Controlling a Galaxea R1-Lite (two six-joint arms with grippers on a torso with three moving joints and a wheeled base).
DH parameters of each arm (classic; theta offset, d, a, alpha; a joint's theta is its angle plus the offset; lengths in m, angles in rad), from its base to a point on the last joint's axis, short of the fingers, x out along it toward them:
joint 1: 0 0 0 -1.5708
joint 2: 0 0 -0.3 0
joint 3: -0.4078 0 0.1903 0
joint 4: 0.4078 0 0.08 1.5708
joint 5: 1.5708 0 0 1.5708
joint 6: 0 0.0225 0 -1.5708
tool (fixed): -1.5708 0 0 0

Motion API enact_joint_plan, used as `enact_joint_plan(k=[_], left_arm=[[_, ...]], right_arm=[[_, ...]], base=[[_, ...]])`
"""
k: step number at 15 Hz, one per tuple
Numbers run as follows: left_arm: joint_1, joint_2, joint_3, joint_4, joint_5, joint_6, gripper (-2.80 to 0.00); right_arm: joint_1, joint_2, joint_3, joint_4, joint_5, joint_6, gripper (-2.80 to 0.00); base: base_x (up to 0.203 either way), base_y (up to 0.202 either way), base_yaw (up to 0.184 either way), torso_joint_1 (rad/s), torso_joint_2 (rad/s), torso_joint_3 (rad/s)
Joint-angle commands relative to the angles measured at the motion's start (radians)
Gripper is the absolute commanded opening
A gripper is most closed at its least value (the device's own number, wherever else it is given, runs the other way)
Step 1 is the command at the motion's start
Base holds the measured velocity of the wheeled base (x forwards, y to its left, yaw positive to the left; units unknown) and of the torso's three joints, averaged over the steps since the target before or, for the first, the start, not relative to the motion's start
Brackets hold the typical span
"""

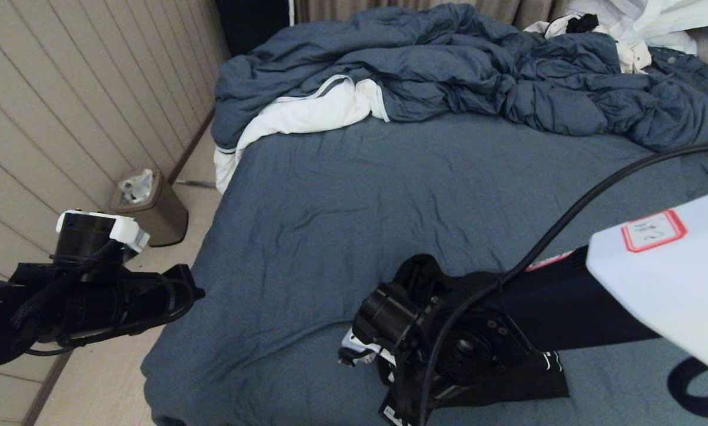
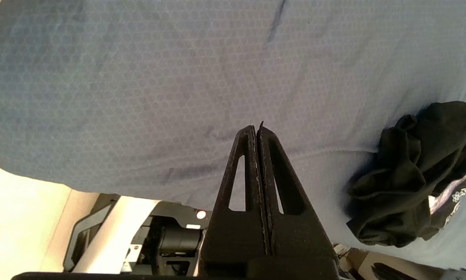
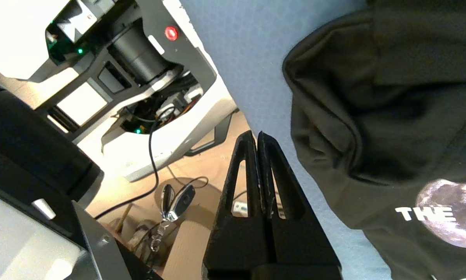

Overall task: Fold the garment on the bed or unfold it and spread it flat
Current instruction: Fold the black T-shirt

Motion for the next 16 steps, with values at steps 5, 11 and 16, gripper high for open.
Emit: enact_joint_plan(k=[5, 11, 16], left_arm=[[0.000, 0.002, 0.000, -0.003, -0.002, -0.003, -2.80], [-0.003, 0.010, 0.000, -0.003, -0.002, -0.003, -2.80], [-0.003, 0.013, 0.000, -0.003, -0.002, -0.003, -2.80]], right_arm=[[-0.190, -0.077, -0.025, -0.002, -0.004, 0.000, -2.80], [-0.460, 0.015, -0.182, -0.002, -0.004, -0.022, -2.80], [-0.543, 0.105, -0.317, 0.006, -0.005, -0.044, -2.80]], base=[[0.000, 0.000, 0.000, 0.000, 0.00, 0.000], [0.000, 0.000, 0.000, 0.000, 0.00, 0.000], [0.000, 0.000, 0.000, 0.000, 0.00, 0.000]])
